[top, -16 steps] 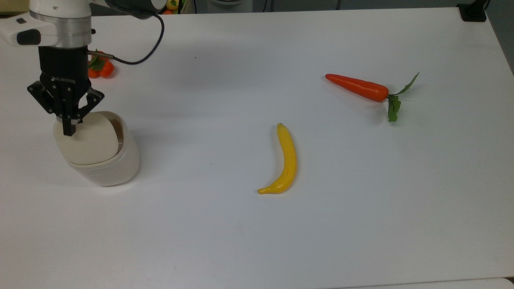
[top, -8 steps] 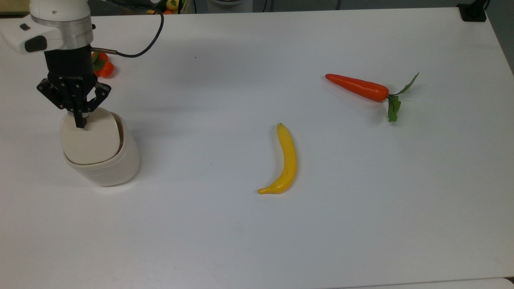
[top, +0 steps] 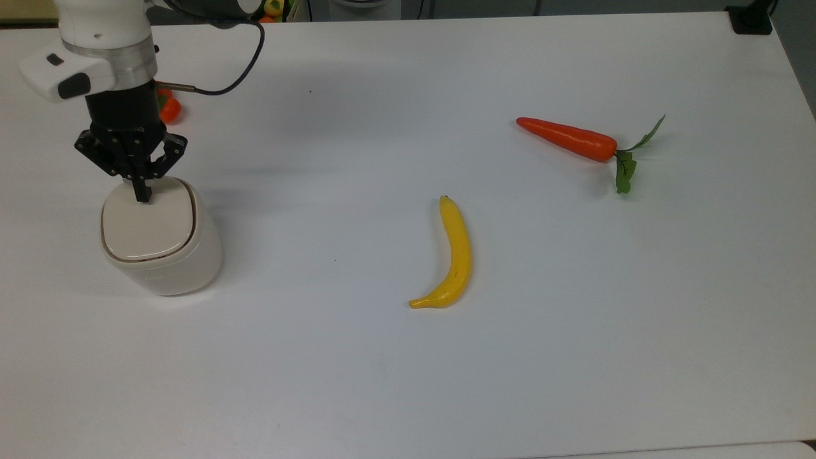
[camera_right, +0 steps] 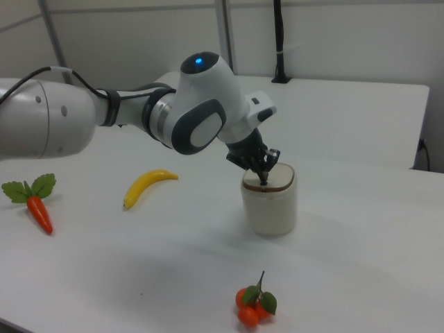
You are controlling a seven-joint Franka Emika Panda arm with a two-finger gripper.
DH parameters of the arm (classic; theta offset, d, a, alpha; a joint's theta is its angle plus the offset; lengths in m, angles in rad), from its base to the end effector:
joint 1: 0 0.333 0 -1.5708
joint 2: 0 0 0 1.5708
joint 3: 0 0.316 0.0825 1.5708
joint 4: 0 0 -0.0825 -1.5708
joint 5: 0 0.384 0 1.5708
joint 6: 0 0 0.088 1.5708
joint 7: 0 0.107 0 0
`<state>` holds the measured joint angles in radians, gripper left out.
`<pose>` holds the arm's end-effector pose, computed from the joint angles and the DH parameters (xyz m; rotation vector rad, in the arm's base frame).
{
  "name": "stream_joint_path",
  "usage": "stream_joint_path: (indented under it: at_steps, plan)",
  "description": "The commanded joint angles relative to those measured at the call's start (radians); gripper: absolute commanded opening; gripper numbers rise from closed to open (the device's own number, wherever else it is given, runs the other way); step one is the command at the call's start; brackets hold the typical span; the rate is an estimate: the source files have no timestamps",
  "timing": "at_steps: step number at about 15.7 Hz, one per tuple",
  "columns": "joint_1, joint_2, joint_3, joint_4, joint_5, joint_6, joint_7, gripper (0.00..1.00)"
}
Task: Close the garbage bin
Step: 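Push the open flip lid down onto the bin with the gripper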
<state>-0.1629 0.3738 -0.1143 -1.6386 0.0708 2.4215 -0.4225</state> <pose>0.6738 -0.1808 0.4458 2.9543 0.1750 0.5897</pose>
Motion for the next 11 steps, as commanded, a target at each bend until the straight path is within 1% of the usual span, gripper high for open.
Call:
stream_joint_path:
  at_steps: [1, 11]
  plan:
    - [0.005, -0.012, -0.005, -0.033, -0.020, -0.019, -0.016, 0.00]
    - [0.006, 0.002, -0.005, -0.044, -0.032, -0.018, -0.015, 0.00]
